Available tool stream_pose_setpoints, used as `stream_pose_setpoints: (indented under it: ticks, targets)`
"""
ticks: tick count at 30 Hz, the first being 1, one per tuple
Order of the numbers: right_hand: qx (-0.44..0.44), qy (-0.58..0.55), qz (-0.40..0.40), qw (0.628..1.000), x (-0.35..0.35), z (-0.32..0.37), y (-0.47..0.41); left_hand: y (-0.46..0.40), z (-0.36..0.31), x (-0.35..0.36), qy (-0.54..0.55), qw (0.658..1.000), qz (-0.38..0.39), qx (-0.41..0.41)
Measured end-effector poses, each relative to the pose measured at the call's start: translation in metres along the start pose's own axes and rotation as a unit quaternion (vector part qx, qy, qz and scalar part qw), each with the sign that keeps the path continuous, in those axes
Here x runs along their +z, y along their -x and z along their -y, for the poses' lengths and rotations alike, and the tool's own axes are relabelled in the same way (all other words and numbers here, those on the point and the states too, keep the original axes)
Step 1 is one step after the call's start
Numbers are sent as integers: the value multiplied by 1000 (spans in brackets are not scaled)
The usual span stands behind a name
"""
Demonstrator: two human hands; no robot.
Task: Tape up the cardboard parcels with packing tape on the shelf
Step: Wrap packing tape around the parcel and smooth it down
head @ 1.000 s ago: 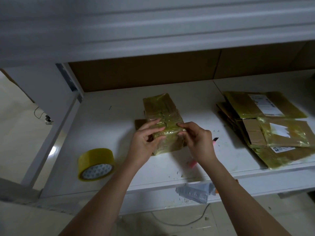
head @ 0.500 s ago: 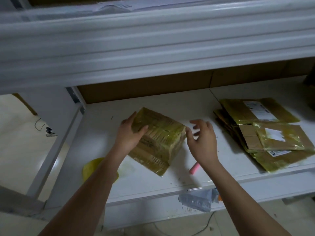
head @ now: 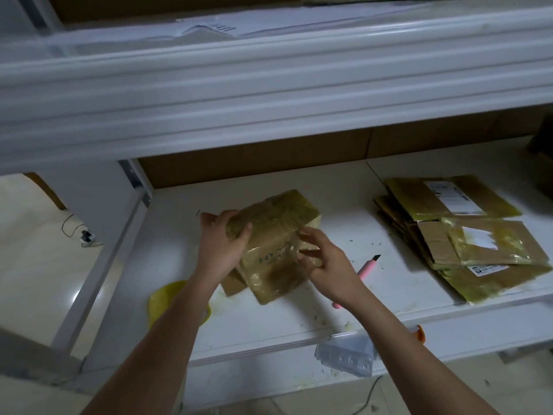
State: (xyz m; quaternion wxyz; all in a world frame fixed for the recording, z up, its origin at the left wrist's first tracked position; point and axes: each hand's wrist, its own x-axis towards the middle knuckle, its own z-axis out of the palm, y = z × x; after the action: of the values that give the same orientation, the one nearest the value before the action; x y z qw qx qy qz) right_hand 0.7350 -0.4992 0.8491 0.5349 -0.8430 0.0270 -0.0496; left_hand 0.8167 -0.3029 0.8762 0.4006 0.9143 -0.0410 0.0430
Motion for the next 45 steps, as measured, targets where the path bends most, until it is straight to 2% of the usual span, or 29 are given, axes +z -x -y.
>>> stream_pose_setpoints:
  ticks: [3,5,8,10,12,15,18,22,35,38,41,43,45]
  targets:
    - [-3,-65,-6,998,1,1,2,4,2,-1,29,999,28,11]
    - [-30,-57,8,998,2,0,2,10,5,-3,78,994,74,4]
    - [-59,-27,43,997,4,-4,1,20,10,-3,133,982,119,54]
    - [-72,-63,13,995,-1,-7,-2,28,11,0,135,975,158,77]
    - [-99,-49,-40,993,-7,-9,-5,35,8,6,118,975,172,83]
    - [-109,-25,-53,992,-8,-15,-5,43,2,17,129,977,138,94]
    - [-104,-45,-63,992,-7,-20,-2,43,3,27,121,983,91,104]
    - [-99,-61,-80,990,-11,-25,2,44,2,35,134,984,68,99]
    - [-112,-111,-76,985,-10,-29,0,41,1,36,196,975,74,73]
    - [-121,-64,-94,986,-8,-32,-1,45,-1,34,213,970,87,78]
    - [-165,56,-111,978,-6,-32,2,44,-1,24,166,974,144,62]
    - [-177,133,-92,971,-10,-27,3,42,0,10,143,967,207,47]
    - [-158,210,-73,962,-16,-18,4,38,3,-9,148,964,217,33]
